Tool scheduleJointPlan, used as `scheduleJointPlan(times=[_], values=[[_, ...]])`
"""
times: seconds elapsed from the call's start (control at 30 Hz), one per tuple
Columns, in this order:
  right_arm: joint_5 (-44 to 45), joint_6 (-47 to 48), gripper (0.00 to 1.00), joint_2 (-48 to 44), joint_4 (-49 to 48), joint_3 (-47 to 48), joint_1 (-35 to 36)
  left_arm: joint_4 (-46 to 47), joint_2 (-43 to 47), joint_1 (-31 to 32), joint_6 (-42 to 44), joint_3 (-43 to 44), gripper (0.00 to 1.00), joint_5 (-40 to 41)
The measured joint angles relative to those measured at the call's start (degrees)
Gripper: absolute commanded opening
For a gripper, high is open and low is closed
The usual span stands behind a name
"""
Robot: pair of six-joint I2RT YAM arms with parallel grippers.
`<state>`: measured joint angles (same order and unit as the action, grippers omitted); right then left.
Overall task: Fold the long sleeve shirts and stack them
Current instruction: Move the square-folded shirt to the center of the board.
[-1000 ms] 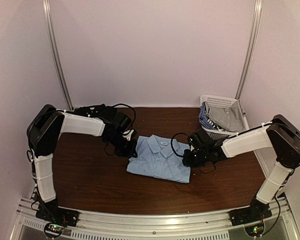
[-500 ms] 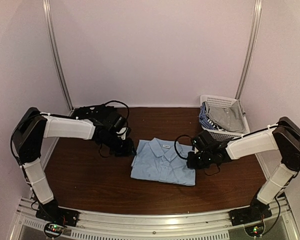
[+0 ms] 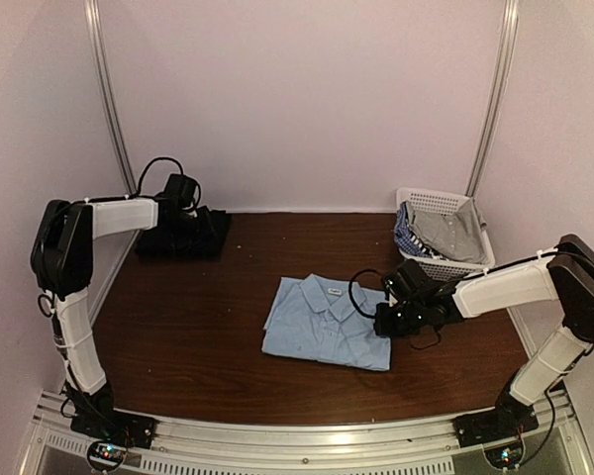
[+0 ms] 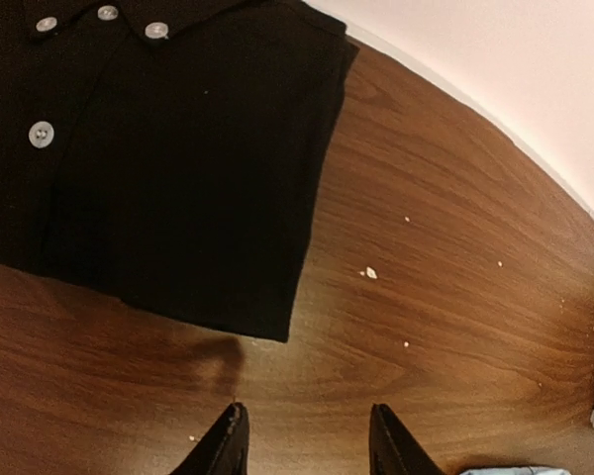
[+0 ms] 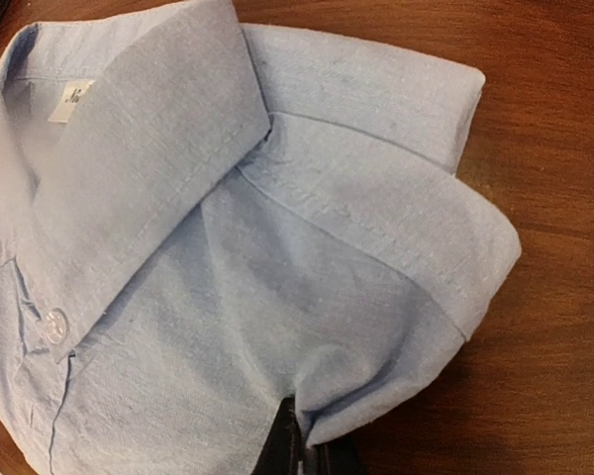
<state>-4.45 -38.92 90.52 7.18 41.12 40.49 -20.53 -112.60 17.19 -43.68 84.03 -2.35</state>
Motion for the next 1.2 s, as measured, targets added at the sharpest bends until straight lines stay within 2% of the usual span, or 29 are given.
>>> scheduleJointPlan(times=[0.23,0.7,0.77,1.0,1.2], values=[[0.0,0.2,0.0,-0.4,0.3,0.0,0.0,0.9,-4.7,-1.0,-7.0,1.0,0.48,0.2],[0.0,1.3,0.0,-0.4,0.4,0.0,0.0,3.4,-9.4,-1.0,-17.4,0.9,0.48,3.5],[-0.1,1.4,0.0,-0.6,0.4,-0.2,-0.1,4.1,-10.4,-1.1,-17.9,1.0,0.41,3.5],[-0.1,1.7,0.0,-1.3,0.5,-0.6,-0.4,6.0,-12.8,-1.5,-19.2,3.0,0.01,3.2],[-0.1,2.4,0.0,-1.4,0.5,-0.6,-0.4,6.3,-13.1,-1.5,-18.9,2.9,0.0,3.0]])
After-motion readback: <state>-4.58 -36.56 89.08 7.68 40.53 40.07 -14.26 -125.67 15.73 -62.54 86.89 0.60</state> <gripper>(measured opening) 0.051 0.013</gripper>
